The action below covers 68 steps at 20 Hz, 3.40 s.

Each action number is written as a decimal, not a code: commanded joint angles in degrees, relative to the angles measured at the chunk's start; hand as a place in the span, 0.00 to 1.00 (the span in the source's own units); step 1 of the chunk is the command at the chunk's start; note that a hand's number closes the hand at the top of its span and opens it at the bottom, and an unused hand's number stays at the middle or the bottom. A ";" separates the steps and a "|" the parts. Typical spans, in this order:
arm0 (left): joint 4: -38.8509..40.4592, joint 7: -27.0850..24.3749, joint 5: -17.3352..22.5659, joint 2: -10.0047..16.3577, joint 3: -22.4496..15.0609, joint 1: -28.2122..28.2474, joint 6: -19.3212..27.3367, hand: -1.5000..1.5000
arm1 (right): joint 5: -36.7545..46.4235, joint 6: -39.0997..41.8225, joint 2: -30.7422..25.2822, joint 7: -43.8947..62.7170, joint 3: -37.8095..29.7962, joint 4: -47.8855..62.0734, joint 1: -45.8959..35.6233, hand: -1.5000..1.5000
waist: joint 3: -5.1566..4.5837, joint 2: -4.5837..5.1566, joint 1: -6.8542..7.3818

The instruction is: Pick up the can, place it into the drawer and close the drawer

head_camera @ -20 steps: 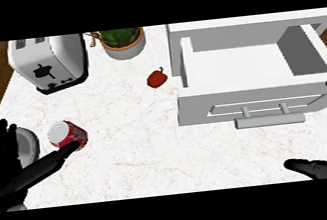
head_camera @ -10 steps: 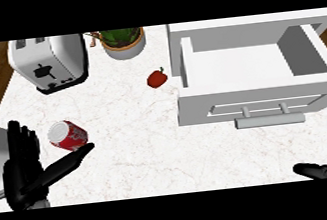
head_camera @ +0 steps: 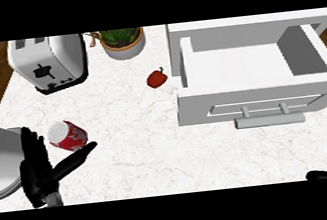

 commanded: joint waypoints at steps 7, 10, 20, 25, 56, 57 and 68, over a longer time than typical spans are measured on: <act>18.32 -10.05 6.01 2.85 5.65 -6.44 -4.57 0.00 | 1.02 0.60 1.12 5.02 -0.01 -5.89 0.93 0.00 | 0.00 0.00 -0.06; 21.49 -13.19 7.92 3.09 7.20 -6.03 -5.88 0.00 | 0.85 1.56 0.45 -0.05 -3.03 2.26 -2.33 0.00 | 0.01 0.03 0.14; 38.90 -23.51 10.60 5.27 9.91 -14.05 -7.93 0.00 | -2.98 4.82 1.12 4.09 -5.28 -5.48 2.15 0.00 | 0.00 0.03 -0.22; 46.58 -26.56 11.67 7.82 10.95 -19.46 -8.94 0.00 | 2.83 3.08 3.09 2.86 -1.51 -3.45 -1.07 0.00 | -0.01 0.06 -0.13; 60.71 -30.75 5.60 2.91 2.08 -40.44 -26.21 1.00 | 1.71 3.77 1.39 2.44 -6.59 -2.78 -2.62 0.00 | -0.01 0.14 -0.66; 60.99 -28.88 5.87 3.20 2.31 -42.33 -26.33 1.00 | 3.89 1.86 1.96 5.40 -3.72 -4.76 -5.19 0.00 | -0.03 0.18 -0.57; 41.32 -8.61 3.48 0.16 -4.97 -47.60 -20.28 1.00 | 1.52 1.75 -1.57 8.99 -8.58 -4.92 -6.87 0.00 | 0.05 -0.30 0.50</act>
